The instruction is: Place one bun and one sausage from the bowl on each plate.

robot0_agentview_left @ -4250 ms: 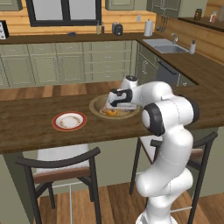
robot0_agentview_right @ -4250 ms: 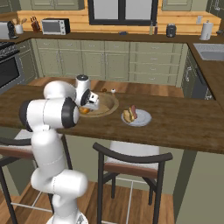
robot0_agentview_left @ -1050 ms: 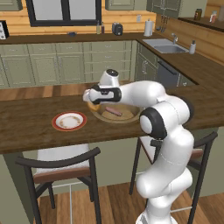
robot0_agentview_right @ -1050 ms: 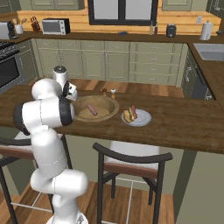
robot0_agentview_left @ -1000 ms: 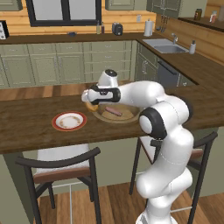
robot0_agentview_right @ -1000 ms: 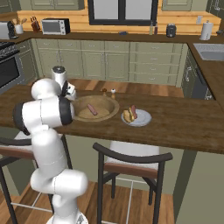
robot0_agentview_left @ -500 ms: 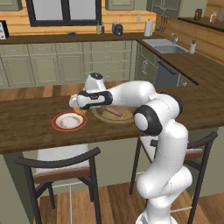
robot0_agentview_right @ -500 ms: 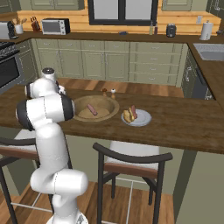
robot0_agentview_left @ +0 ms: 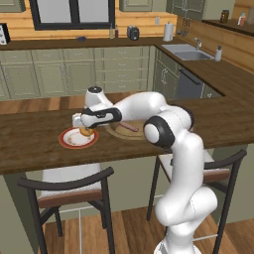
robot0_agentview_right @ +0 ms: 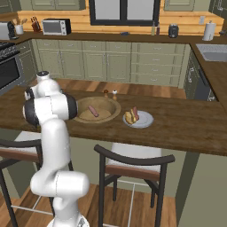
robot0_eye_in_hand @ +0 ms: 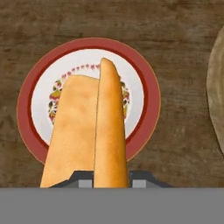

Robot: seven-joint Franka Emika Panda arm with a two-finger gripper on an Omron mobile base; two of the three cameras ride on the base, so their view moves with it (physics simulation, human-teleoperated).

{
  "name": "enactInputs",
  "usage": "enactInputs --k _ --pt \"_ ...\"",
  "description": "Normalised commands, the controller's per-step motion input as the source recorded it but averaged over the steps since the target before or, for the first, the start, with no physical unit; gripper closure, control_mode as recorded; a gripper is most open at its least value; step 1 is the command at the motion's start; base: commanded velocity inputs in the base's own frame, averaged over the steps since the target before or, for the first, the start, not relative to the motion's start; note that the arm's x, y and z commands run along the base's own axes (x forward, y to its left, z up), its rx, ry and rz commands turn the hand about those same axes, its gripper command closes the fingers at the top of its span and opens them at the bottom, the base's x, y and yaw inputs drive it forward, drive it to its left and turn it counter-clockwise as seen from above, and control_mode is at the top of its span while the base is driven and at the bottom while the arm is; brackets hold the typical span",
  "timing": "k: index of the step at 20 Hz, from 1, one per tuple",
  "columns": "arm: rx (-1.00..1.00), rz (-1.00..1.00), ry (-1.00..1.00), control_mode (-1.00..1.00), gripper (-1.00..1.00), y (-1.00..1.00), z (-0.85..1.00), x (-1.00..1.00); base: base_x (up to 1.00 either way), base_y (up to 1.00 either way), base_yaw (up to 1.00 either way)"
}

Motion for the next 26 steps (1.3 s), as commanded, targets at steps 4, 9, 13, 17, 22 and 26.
enactInputs --k 4,9,13,17,22,26 --pt "-0.06 -0.01 0.01 -1.00 1.00 0.00 -0.28 0.36 0.00 0.00 0.00" --pt "-0.01 0.00 0.01 -1.00 1.00 0.02 -0.25 0.28 0.00 0.00 0.00" --pt "-0.02 0.00 0.01 -1.00 1.00 0.24 -0.22 0.26 0.00 0.00 0.00" --pt "-0.01 0.00 0.00 -1.00 1.00 0.57 -0.10 0.17 0.00 0.00 0.00" --pt "0.00 0.00 0.01 -1.00 1.00 0.42 -0.04 0.10 0.00 0.00 0.00" --pt "-0.01 0.00 0.08 -1.00 1.00 0.03 -0.15 0.00 0.00 0.00 0.00"
